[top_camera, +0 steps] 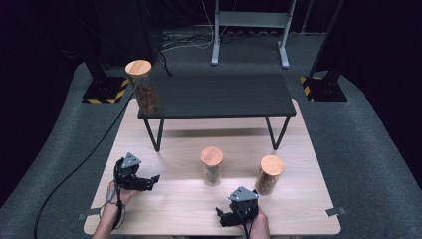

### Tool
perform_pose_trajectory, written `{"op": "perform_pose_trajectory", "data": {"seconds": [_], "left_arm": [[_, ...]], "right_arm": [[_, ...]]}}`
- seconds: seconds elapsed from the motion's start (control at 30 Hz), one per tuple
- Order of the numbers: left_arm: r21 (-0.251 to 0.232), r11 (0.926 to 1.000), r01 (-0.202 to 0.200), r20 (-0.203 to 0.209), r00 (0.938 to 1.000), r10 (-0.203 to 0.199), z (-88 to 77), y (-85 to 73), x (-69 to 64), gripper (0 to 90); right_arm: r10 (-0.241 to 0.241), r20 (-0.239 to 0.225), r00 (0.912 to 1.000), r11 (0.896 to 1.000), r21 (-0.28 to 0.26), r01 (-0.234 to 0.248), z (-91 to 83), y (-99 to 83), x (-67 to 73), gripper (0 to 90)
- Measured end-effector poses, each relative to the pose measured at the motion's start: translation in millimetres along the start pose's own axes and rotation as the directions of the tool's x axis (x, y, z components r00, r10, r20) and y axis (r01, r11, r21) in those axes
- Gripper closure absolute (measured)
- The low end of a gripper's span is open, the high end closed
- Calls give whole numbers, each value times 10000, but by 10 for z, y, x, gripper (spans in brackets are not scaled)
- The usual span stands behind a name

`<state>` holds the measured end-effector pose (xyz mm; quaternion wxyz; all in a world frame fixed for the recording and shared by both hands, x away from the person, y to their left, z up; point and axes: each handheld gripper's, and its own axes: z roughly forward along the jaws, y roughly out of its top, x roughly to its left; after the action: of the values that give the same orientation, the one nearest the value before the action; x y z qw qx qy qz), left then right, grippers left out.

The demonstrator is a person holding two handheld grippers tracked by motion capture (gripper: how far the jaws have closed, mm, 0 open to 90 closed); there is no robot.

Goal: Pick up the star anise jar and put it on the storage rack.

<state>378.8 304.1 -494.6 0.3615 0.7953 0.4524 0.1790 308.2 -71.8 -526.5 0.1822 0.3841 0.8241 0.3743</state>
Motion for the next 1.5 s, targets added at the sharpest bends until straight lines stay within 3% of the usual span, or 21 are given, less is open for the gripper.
{"op": "perform_pose_trajectory", "data": {"seconds": [0.4,0.5,0.73,0.9,1.5], "left_arm": [[394,9991,153,243,9996,-163,142,-245,-91,0],[418,9991,58,92,9999,-62,166,-290,-117,0],[221,9996,192,-212,9996,-188,157,-327,-139,1],[389,9992,83,-676,9977,-56,190,-304,-151,0],[369,9991,214,-830,9964,-182,182,-311,-152,0]], "right_arm": [[4,-12,10000,10000,-1,-4,0,0,-1,0],[2,-12,10000,10000,2,-2,0,0,-1,0],[-15,-40,10000,10000,30,15,5,1,-3,0],[52,-28,10000,10000,6,-52,2,0,-9,1],[67,34,10000,9999,79,-67,9,2,-6,0]]}}
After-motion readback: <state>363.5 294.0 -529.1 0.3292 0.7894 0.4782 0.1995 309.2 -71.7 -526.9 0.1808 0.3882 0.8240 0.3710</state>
